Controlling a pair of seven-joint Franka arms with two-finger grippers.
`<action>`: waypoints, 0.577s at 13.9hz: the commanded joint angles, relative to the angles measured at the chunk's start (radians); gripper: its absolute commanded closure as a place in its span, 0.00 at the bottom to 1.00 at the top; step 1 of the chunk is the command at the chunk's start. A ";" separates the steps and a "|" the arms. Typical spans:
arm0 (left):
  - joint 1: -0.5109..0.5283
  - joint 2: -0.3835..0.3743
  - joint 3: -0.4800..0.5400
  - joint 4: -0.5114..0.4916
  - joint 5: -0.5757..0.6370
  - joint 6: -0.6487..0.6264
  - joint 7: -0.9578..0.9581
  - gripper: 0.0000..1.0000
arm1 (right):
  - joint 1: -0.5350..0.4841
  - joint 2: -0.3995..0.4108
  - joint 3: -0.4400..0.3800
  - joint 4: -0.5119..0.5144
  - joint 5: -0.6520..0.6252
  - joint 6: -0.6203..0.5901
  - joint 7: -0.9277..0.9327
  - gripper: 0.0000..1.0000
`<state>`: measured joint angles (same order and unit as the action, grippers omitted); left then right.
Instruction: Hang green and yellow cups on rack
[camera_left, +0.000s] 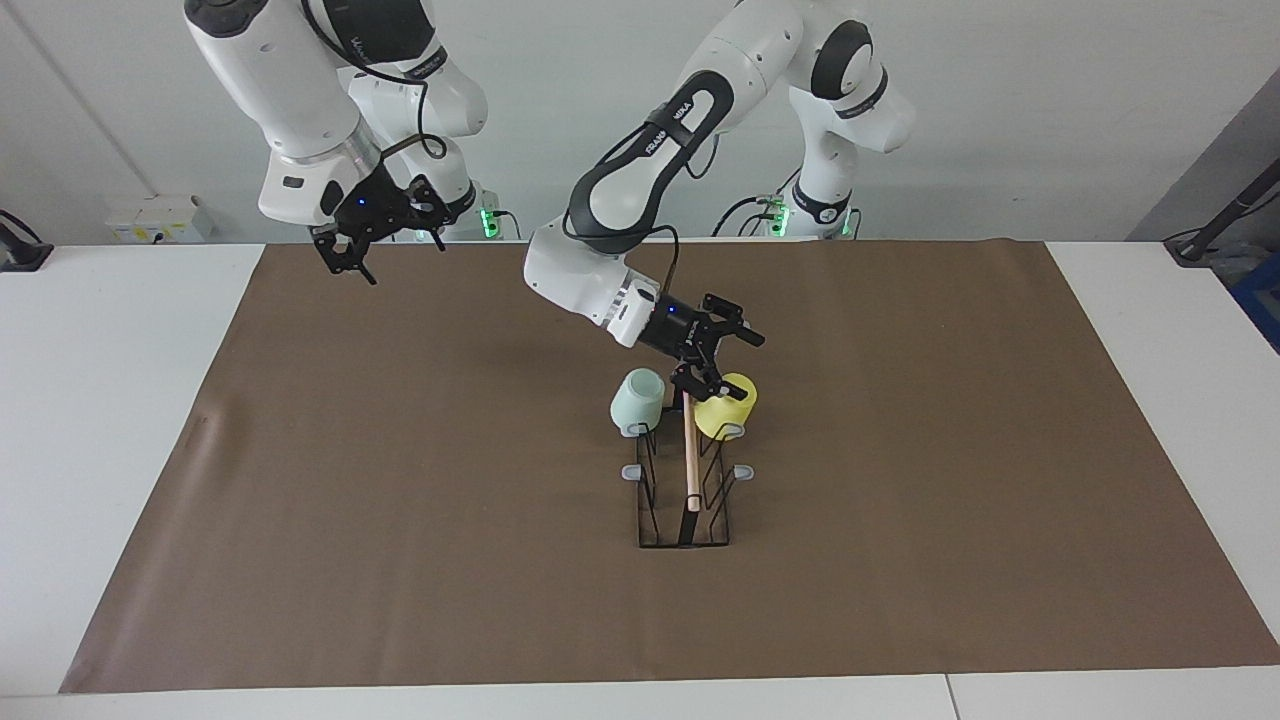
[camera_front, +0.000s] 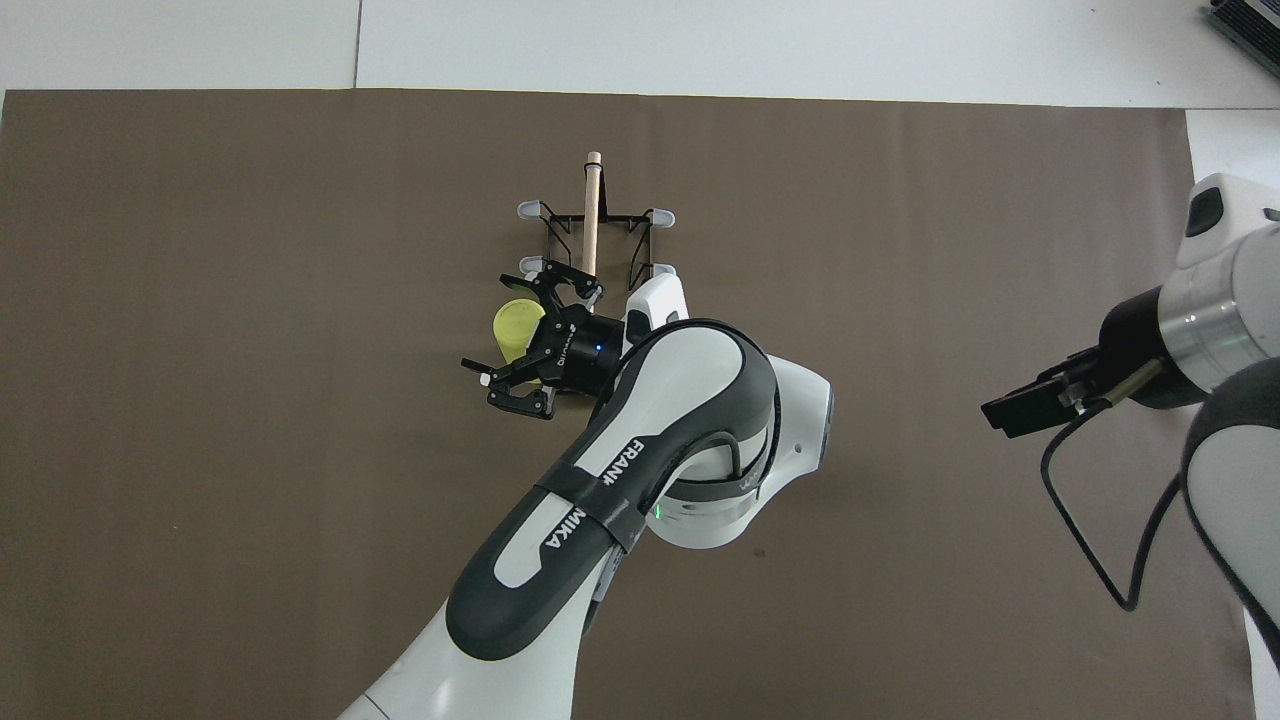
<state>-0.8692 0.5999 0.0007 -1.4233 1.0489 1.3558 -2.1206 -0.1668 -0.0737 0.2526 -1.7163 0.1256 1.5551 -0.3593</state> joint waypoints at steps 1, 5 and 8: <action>0.044 -0.046 0.004 0.015 -0.018 0.003 0.017 0.00 | 0.003 -0.018 0.001 -0.005 -0.041 0.029 0.107 0.00; 0.137 -0.174 0.004 0.029 -0.119 0.079 0.131 0.00 | 0.154 0.017 -0.135 -0.002 -0.095 0.109 0.253 0.00; 0.231 -0.290 0.004 -0.028 -0.199 0.157 0.215 0.00 | 0.297 0.078 -0.310 0.065 -0.096 0.120 0.250 0.00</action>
<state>-0.6947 0.3941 0.0124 -1.3795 0.8938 1.4535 -1.9584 0.0671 -0.0468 0.0224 -1.7078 0.0483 1.6723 -0.1252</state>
